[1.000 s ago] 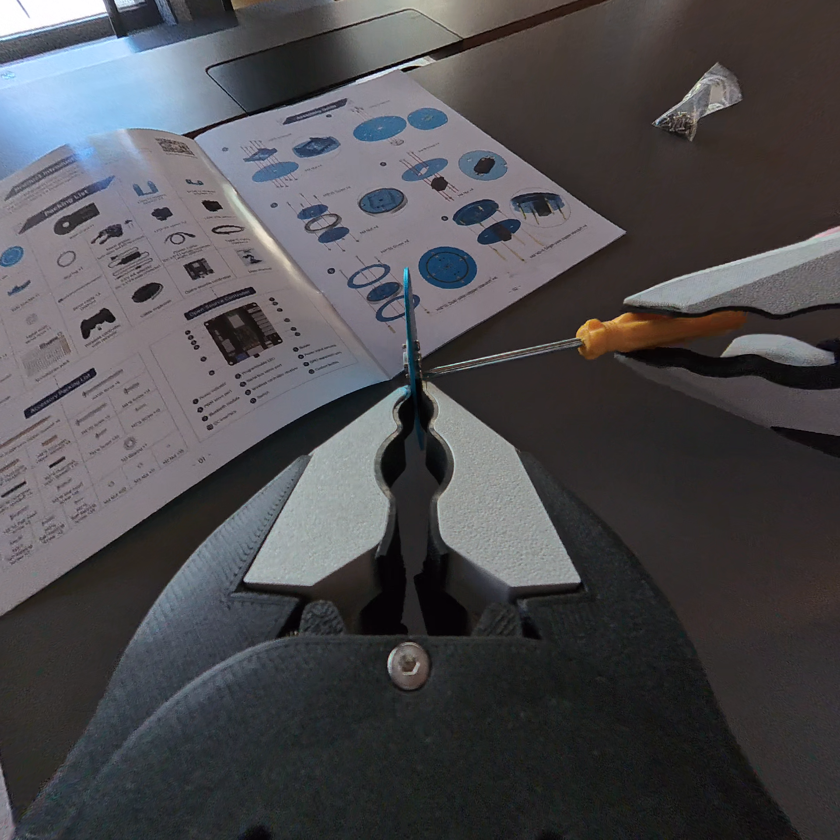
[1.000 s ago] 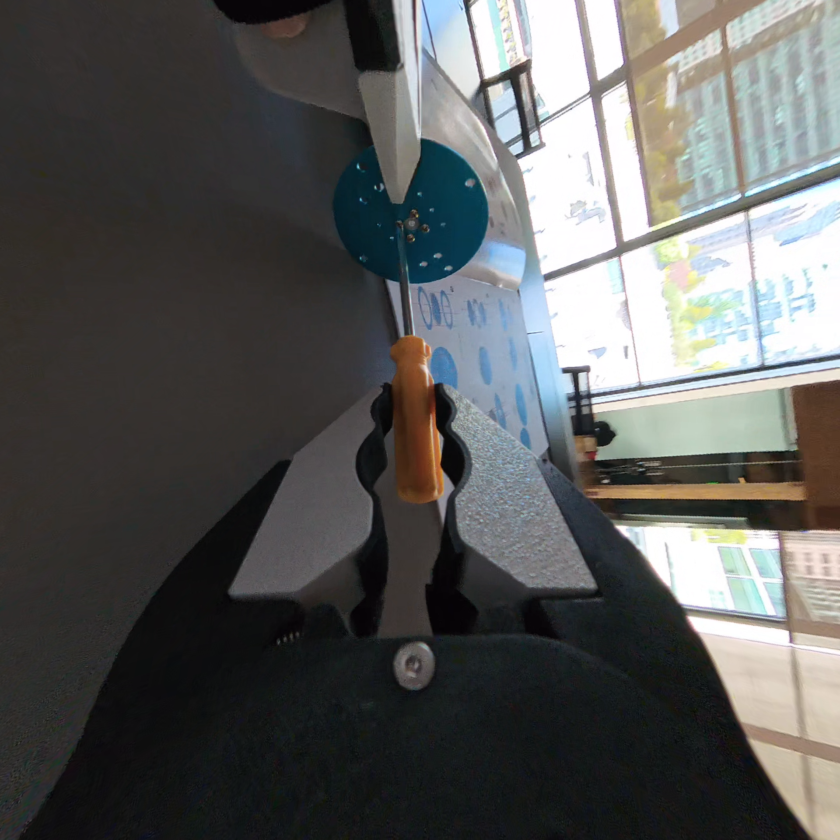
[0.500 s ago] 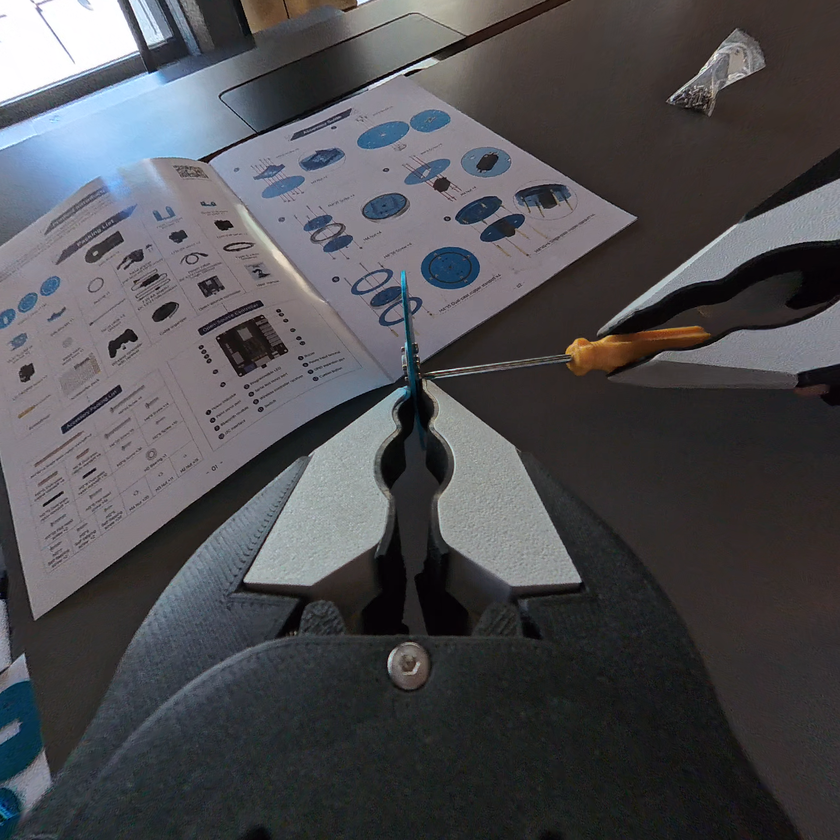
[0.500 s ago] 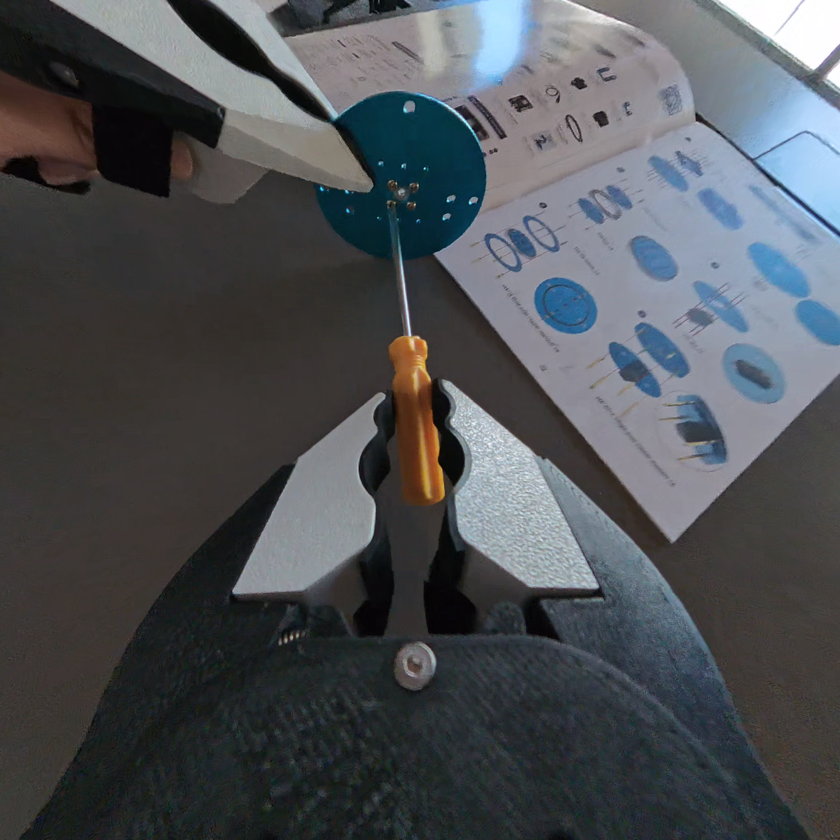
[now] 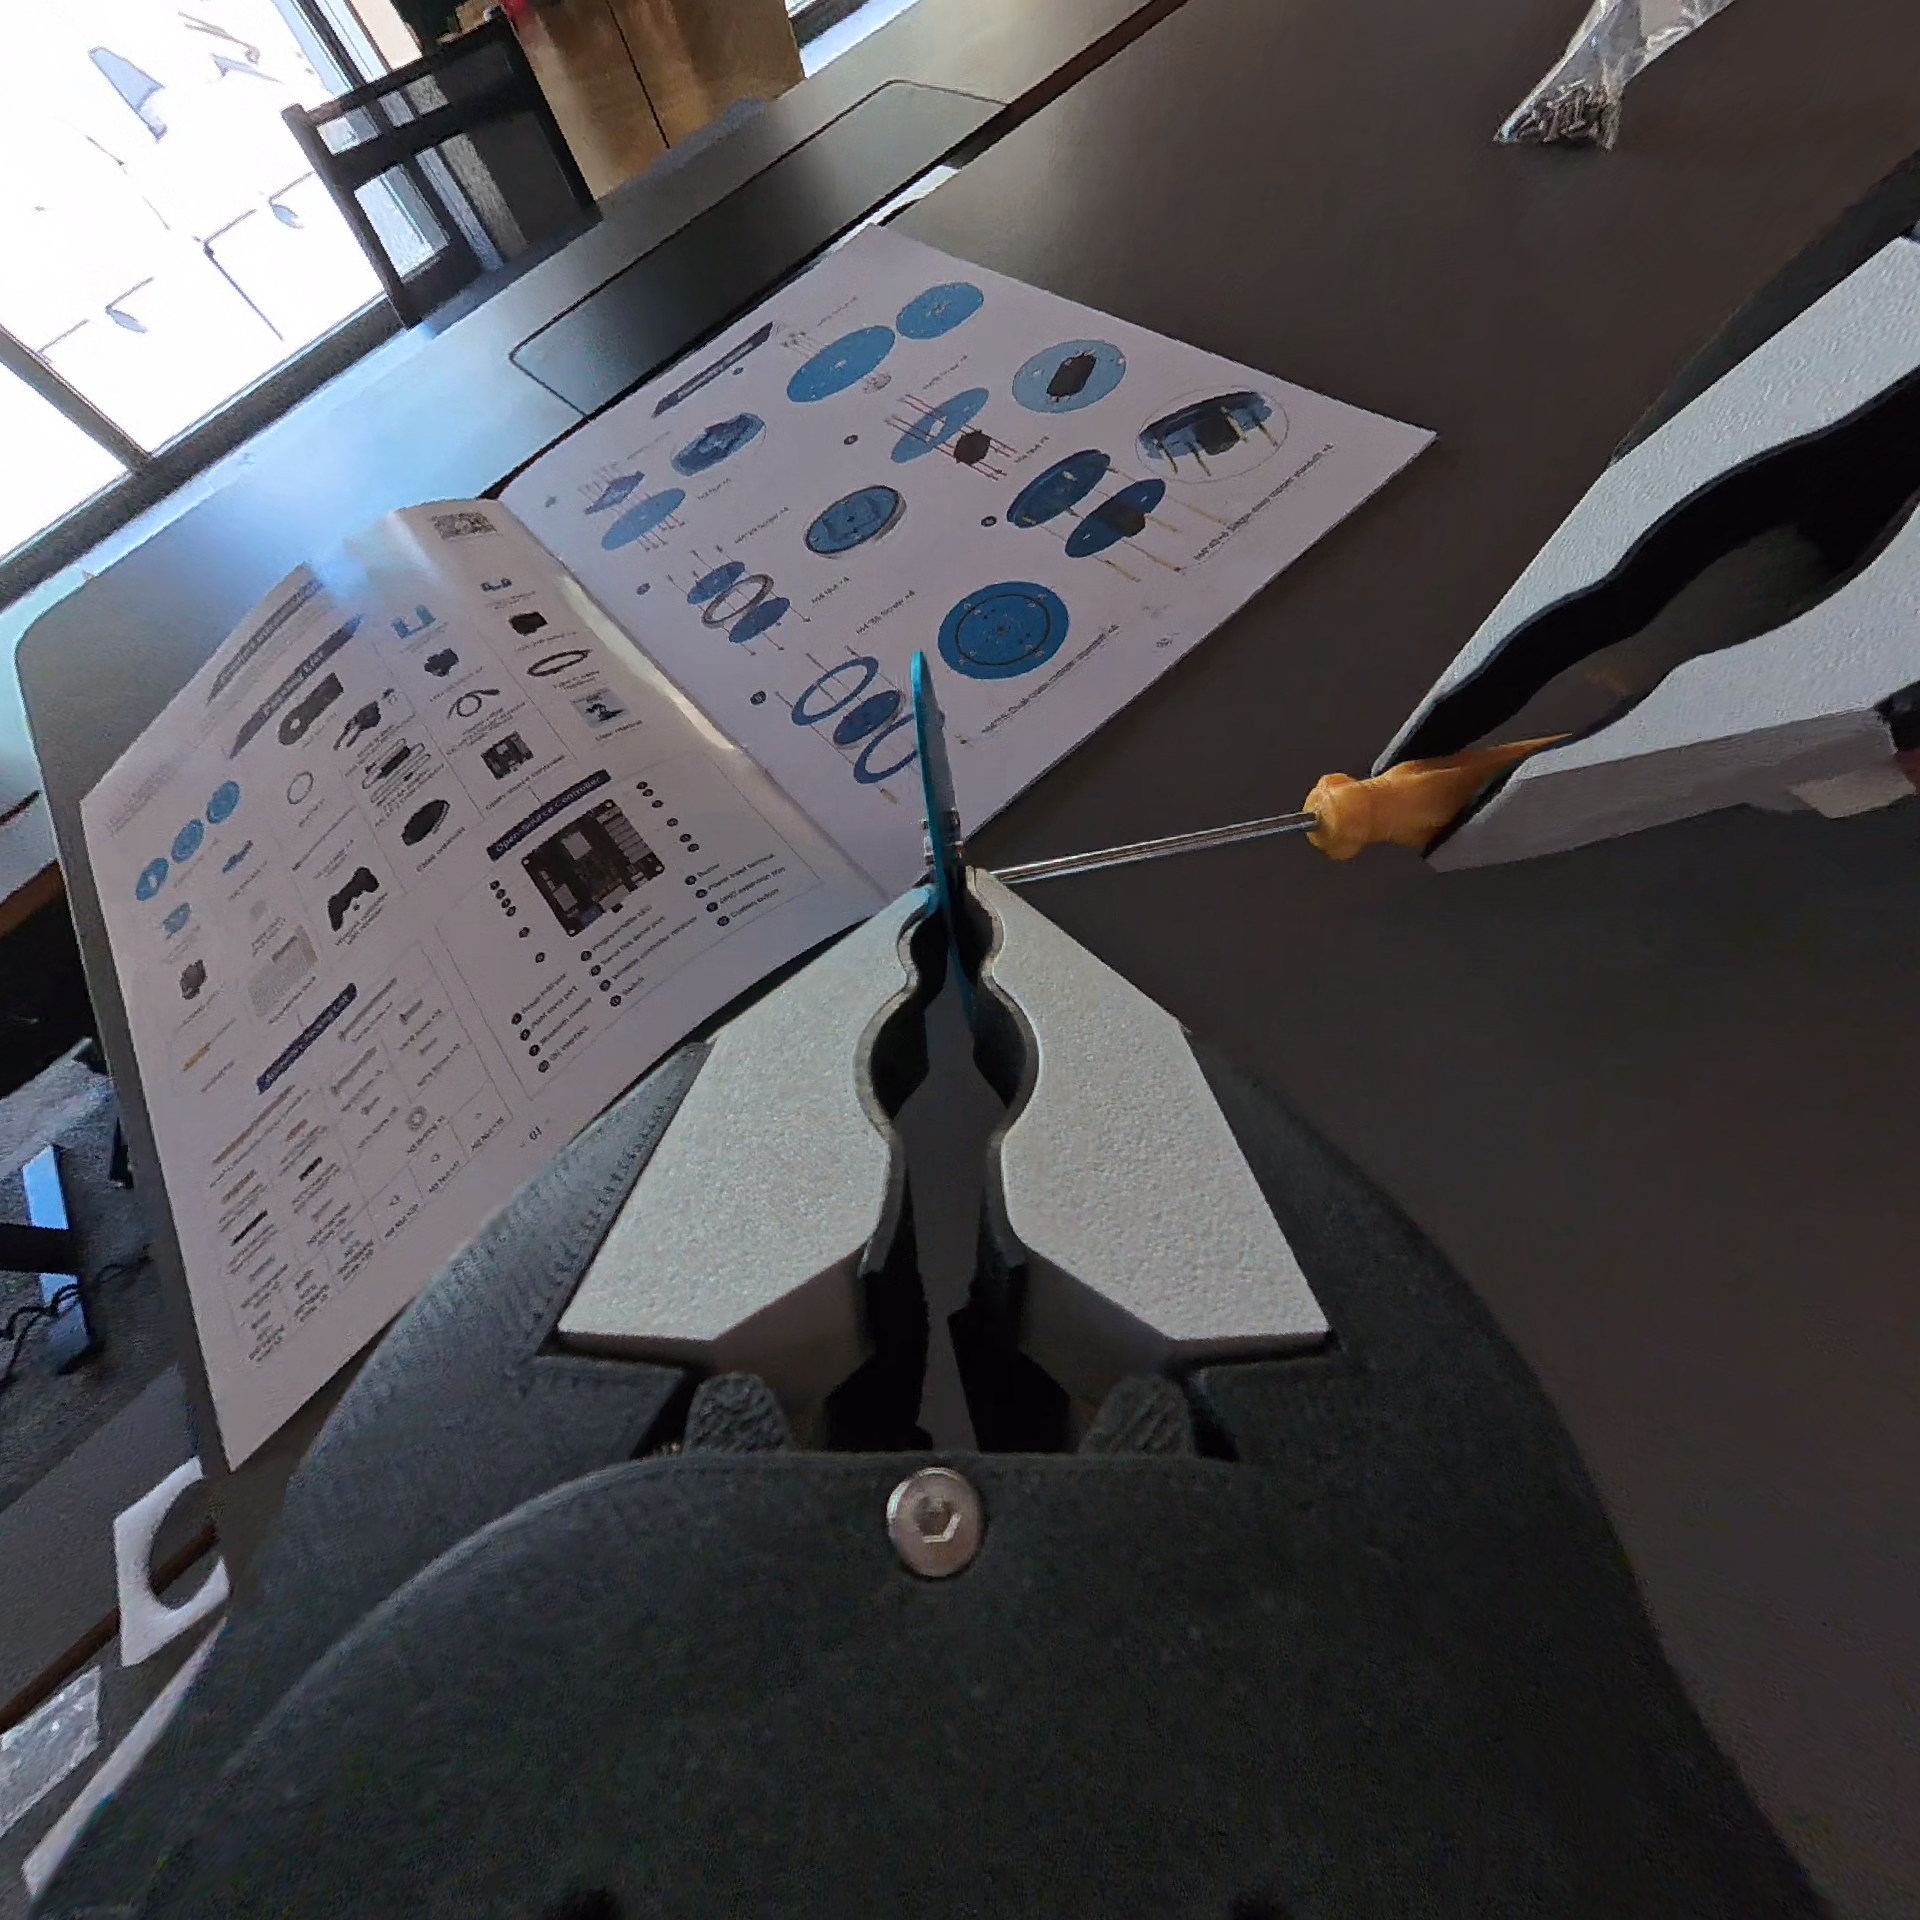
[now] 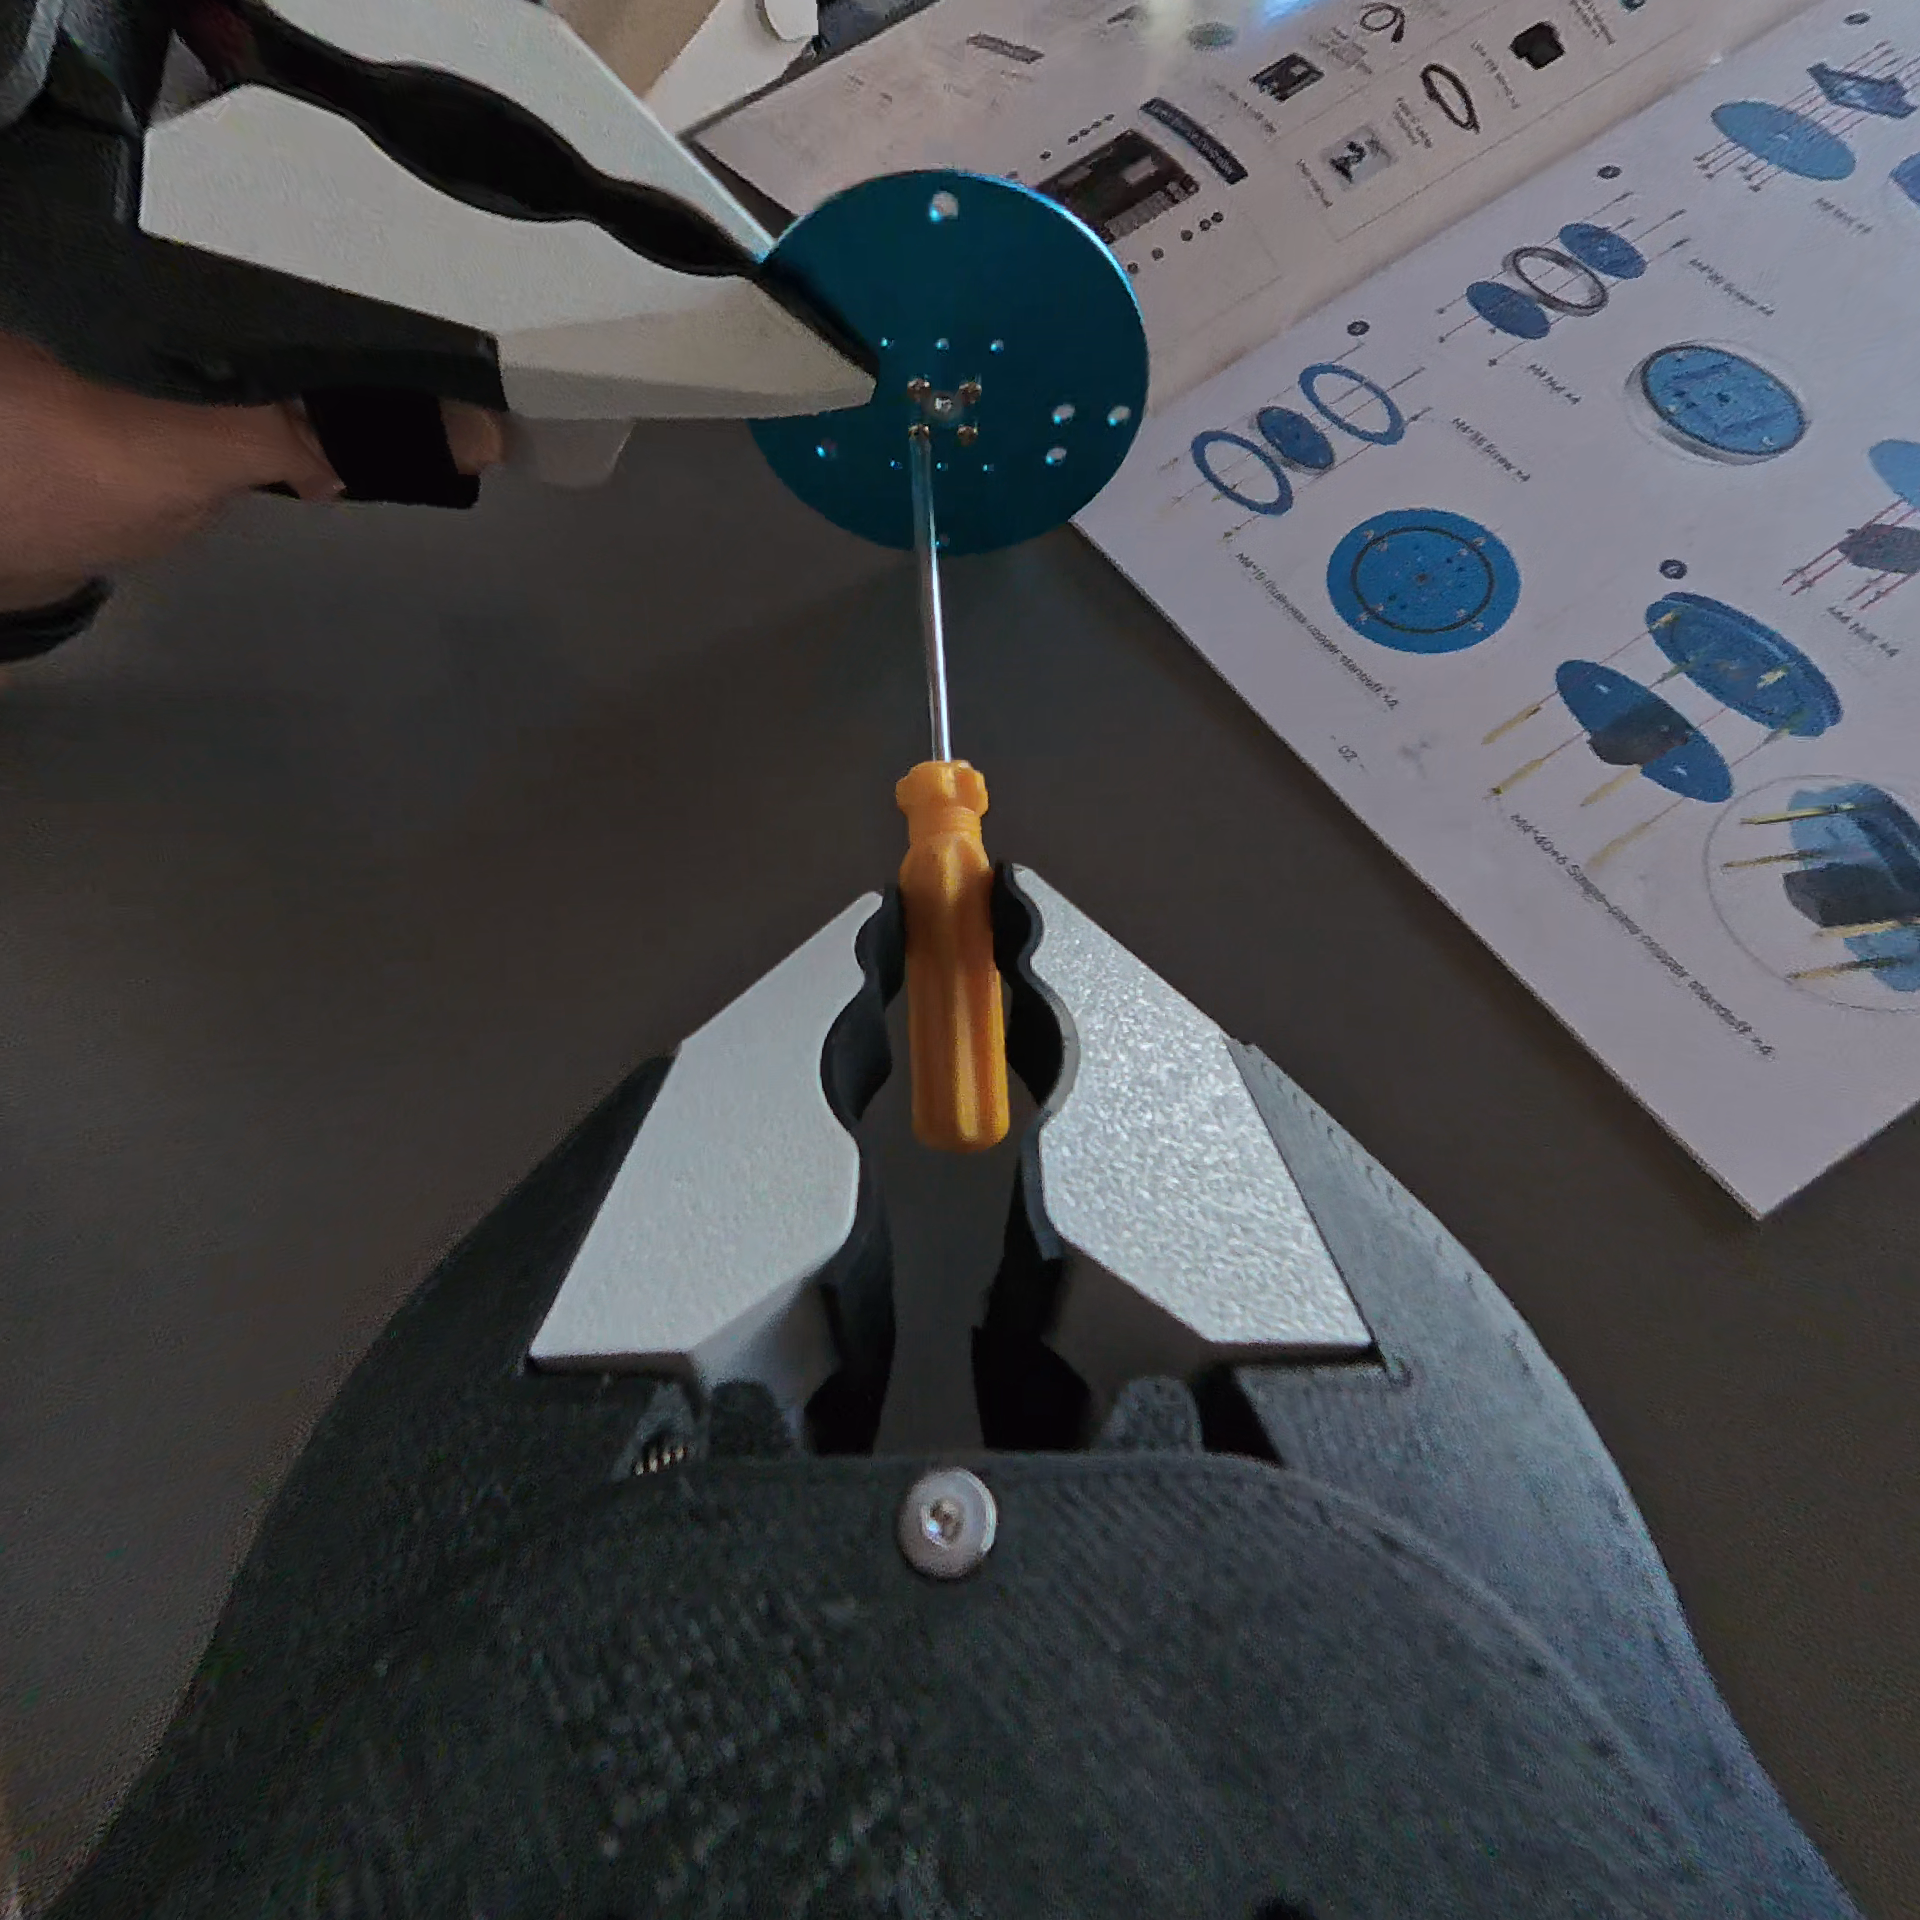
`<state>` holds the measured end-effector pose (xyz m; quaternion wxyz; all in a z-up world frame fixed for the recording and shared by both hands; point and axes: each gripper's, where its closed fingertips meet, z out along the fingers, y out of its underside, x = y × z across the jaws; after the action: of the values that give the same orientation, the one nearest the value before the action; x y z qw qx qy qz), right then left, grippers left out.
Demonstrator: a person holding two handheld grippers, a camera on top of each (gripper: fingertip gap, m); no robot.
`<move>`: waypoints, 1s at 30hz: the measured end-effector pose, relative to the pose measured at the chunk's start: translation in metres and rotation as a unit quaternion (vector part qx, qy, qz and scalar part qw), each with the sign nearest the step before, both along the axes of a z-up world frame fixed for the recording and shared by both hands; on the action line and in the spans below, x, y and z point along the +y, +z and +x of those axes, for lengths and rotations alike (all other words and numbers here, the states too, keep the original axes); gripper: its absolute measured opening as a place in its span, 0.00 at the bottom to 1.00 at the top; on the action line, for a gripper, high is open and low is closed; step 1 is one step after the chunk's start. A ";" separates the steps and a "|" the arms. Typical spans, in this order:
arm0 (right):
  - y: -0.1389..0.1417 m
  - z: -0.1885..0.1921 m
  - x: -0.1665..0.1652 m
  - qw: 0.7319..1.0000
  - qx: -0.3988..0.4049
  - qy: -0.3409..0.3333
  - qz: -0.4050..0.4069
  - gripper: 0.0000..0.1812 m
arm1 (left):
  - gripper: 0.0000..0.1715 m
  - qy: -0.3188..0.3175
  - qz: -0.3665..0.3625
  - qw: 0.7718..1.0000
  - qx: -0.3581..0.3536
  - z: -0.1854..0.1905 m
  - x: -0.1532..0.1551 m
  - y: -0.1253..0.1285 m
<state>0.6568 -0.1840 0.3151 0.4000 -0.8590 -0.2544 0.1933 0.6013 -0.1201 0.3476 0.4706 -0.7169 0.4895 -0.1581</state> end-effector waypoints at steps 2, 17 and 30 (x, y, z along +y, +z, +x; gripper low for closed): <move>0.002 0.001 -0.003 1.000 -0.016 0.001 0.015 0.09 | 0.00 -0.006 0.013 1.000 0.010 0.002 -0.003 0.000; 0.006 0.011 -0.018 0.998 -0.045 -0.001 0.045 0.09 | 0.00 -0.030 -0.014 0.999 -0.010 0.008 -0.010 0.001; 0.016 0.018 -0.002 0.968 -0.202 -0.018 0.145 0.09 | 0.00 -0.022 -0.028 0.999 -0.016 0.004 -0.006 0.000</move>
<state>0.6747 -0.1857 0.3315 0.4640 -0.8175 -0.3398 -0.0305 0.6052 -0.1264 0.3472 0.4546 -0.7159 0.4933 -0.1936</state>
